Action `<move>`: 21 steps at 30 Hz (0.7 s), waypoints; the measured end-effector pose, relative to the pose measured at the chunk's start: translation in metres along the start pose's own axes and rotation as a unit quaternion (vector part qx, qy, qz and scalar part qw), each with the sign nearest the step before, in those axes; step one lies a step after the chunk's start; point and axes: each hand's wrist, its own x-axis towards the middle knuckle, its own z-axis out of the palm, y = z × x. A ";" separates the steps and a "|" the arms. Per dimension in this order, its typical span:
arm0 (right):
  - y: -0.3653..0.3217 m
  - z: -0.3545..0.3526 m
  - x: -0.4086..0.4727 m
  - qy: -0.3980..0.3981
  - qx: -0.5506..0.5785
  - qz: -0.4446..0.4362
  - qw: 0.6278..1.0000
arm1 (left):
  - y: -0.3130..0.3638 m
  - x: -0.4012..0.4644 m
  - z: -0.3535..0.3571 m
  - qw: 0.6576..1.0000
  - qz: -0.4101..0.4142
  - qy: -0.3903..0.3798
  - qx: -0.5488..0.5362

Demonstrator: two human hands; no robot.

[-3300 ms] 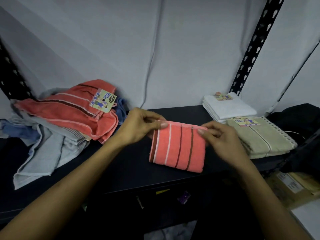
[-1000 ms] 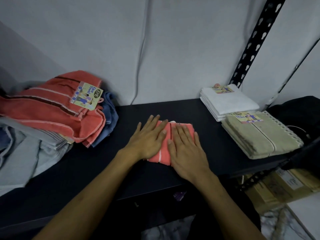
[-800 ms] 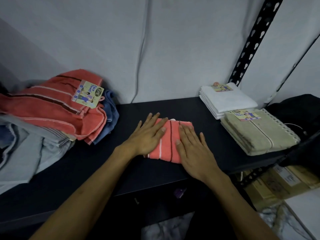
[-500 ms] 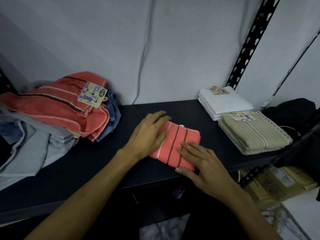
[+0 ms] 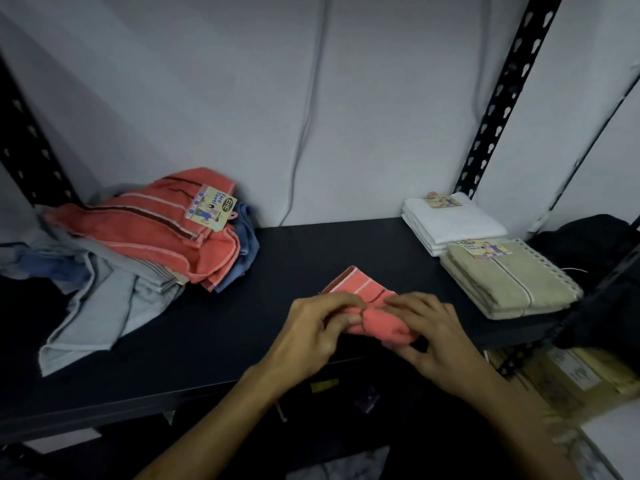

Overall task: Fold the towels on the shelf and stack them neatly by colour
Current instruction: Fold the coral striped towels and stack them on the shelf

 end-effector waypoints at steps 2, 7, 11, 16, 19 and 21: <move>-0.004 -0.007 0.008 0.026 0.072 0.021 0.997 | 0.011 0.008 -0.011 0.997 -0.054 -0.004 -0.058; -0.027 -0.033 0.050 0.017 0.145 0.023 0.989 | 0.045 0.022 -0.023 0.995 -0.037 -0.079 0.055; -0.041 -0.049 0.072 -0.037 0.204 0.032 0.978 | 0.046 0.044 -0.039 0.990 0.020 0.017 0.137; -0.038 -0.071 0.071 -0.085 0.359 0.065 0.927 | 0.029 0.054 -0.068 0.995 -0.092 0.048 -0.005; -0.039 -0.071 0.070 -0.096 0.427 0.112 0.892 | 0.025 0.056 -0.077 0.973 -0.168 0.039 -0.151; -0.041 -0.068 0.072 -0.082 0.452 0.141 0.877 | 0.023 0.060 -0.087 0.965 -0.202 -0.034 -0.161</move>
